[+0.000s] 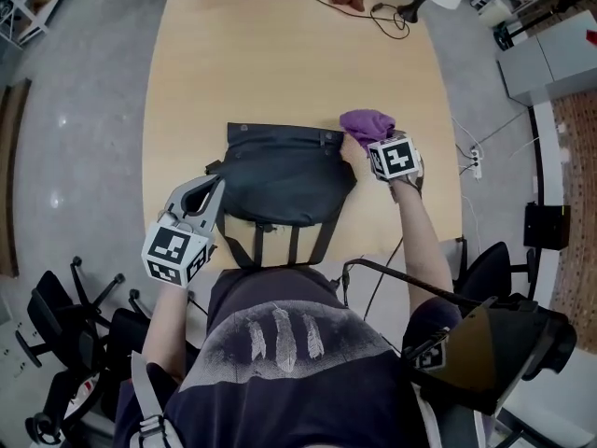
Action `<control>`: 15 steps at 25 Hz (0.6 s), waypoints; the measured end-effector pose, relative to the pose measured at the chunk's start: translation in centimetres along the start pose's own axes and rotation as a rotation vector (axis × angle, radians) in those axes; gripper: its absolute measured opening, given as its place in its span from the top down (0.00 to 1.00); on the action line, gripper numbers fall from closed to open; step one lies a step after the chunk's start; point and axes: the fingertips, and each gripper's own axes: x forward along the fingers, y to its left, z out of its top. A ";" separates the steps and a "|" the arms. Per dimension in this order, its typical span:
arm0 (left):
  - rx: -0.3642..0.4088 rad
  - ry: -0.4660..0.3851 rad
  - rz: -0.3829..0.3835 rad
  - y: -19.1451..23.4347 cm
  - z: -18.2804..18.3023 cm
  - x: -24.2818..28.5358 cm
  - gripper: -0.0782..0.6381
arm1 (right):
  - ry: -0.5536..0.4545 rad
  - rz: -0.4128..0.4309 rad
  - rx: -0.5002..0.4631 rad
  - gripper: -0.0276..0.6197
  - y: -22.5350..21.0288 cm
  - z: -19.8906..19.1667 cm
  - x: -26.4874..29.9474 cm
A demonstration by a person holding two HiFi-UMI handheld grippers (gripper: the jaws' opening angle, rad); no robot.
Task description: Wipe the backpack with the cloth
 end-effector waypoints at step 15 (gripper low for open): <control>-0.083 0.024 0.057 3.2 -2.4 -1.9 0.88 | 0.196 0.050 -0.176 0.80 7.7 1.6 5.8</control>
